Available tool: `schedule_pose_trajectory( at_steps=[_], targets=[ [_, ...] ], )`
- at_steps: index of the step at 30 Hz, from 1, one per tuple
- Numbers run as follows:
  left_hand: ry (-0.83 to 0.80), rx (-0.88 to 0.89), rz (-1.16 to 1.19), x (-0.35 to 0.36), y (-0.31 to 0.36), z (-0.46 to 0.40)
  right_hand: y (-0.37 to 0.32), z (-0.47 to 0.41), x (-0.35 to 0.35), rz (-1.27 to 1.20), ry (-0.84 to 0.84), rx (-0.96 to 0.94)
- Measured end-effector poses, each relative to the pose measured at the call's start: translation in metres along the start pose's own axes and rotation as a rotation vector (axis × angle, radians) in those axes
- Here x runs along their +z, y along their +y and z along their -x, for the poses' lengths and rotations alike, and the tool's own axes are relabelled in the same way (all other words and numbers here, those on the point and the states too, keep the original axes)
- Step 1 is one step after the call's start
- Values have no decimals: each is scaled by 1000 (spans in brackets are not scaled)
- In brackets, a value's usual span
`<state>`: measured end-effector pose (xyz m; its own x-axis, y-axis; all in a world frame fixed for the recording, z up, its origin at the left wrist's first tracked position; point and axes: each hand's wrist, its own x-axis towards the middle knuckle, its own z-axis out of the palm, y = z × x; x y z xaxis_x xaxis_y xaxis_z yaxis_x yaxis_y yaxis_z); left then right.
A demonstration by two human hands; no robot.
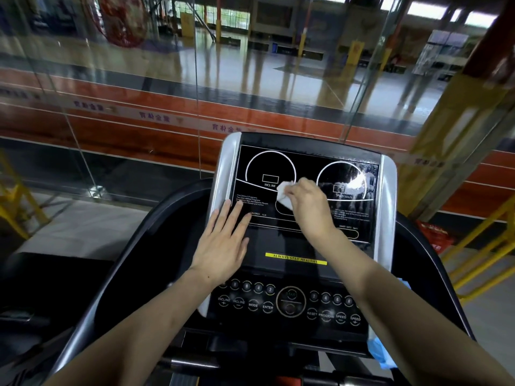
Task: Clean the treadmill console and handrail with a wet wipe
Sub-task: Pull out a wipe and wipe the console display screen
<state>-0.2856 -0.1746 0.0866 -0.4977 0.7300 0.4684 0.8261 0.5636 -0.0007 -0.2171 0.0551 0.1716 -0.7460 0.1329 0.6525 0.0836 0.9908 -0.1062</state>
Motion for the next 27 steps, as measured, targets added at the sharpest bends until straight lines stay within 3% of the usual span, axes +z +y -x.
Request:
schedule_pose_trajectory(
  at_steps=[6, 14, 21, 27],
  targets=[
    [16, 37, 67, -1, -13, 2, -13, 54, 16, -38, -122, -202],
    [34, 0, 7, -5, -36, -2, -18, -10, 17, -16, 26, 37],
    [33, -20, -82, 9, -59, 4, -38, 39, 23, -48, -126, -222],
    [25, -12, -55, 14, -60, 1, -29, -22, 22, -58, 35, 27]
  ],
)
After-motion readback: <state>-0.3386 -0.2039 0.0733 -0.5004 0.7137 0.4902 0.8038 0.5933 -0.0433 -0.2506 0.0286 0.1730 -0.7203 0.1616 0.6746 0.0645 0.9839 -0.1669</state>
